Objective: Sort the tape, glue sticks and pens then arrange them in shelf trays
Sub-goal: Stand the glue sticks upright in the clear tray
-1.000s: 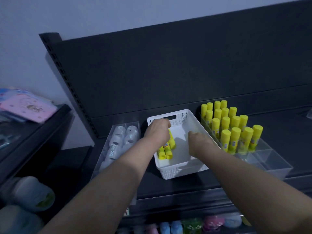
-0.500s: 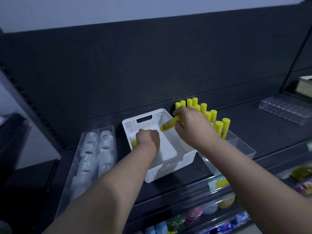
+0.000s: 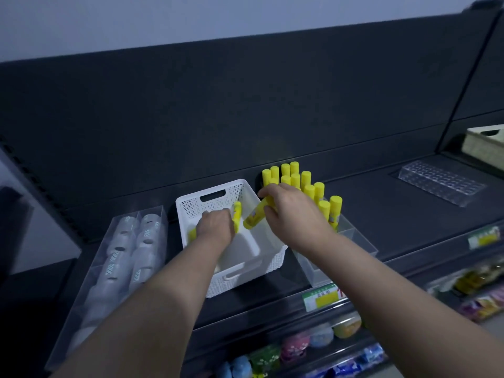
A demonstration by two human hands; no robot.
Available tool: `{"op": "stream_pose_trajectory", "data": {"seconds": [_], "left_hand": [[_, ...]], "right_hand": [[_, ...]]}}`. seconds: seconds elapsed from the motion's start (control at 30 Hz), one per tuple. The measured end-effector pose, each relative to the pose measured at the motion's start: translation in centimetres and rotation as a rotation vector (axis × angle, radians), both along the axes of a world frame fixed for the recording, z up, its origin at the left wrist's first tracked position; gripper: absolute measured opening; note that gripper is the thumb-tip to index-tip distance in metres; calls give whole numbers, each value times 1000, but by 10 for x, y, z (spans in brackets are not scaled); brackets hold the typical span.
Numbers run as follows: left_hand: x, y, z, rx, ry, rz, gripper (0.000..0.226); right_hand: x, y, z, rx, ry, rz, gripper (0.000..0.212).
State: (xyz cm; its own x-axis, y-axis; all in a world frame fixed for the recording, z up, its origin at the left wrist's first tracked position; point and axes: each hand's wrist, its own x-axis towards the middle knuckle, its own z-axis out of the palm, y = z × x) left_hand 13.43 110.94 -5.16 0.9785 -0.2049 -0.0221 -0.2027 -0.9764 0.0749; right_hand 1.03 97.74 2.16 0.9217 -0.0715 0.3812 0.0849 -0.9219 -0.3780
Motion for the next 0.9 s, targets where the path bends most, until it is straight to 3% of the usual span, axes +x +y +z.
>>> {"op": "stream_pose_trajectory", "data": {"seconds": [0.17, 0.37, 0.67, 0.9], "left_hand": [[21, -14, -11, -52, 20, 1, 33], [33, -10, -10, -42, -12, 18, 22], [-9, 20, 60, -584, -305, 34, 26], [-87, -23, 105, -772, -396, -24, 21]], "right_hand": [[9, -4, -12, -2, 37, -21, 37], [20, -4, -19, -12, 44, -48, 37], [5, -8, 4, 8, -1, 66, 39], [-53, -67, 24, 4, -50, 89, 35]]}}
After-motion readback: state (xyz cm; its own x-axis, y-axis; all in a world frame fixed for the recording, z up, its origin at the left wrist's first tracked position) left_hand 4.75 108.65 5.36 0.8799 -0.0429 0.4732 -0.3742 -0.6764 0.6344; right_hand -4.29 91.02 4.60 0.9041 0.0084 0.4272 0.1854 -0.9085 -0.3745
